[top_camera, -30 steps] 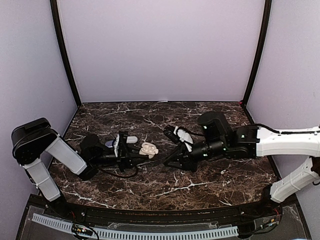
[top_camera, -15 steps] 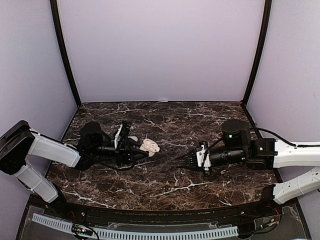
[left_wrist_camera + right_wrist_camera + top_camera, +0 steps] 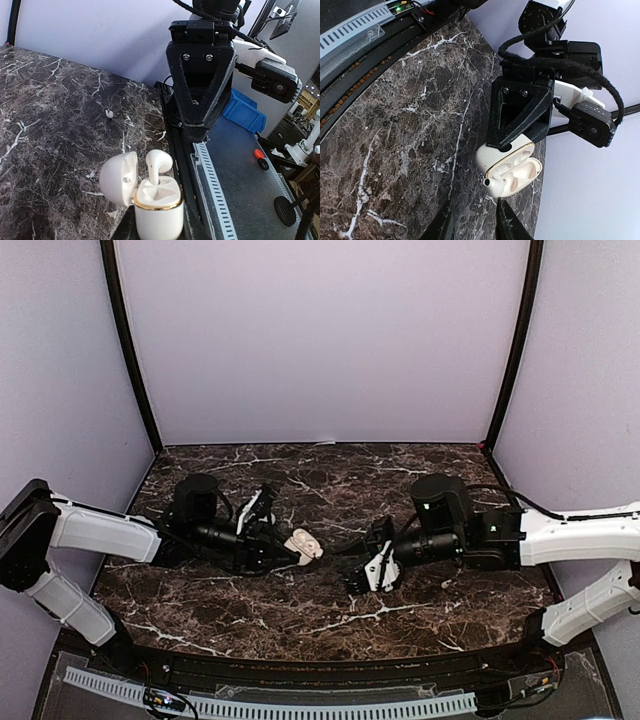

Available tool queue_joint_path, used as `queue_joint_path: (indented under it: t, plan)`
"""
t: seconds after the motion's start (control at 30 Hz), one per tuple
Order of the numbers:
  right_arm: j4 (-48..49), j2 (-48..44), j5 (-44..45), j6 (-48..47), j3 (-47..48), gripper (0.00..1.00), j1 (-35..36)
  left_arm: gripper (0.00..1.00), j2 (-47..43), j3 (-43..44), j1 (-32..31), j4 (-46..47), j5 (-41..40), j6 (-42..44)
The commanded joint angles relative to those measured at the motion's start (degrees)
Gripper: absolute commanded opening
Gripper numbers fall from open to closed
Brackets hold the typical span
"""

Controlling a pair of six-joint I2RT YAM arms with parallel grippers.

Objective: Insert the wireless bluetooth earbuds into the charging case
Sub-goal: Adjust the right earbud in the right side groove of the charging case.

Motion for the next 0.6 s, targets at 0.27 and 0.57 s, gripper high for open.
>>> queue_joint_path:
  t: [0.27,0.57]
  plan:
    - [-0.8,5.7,-0.8,-4.1,6.6,0.27,-0.9,0.04,0.6,2.1,-1.2,-2.3,4.4,1.5]
    - [-6.3,8.0,-2.7,-4.6,9.8,0.23,-1.1,0.05,0.6,1.9,-1.6,-2.1,4.3,1.9]
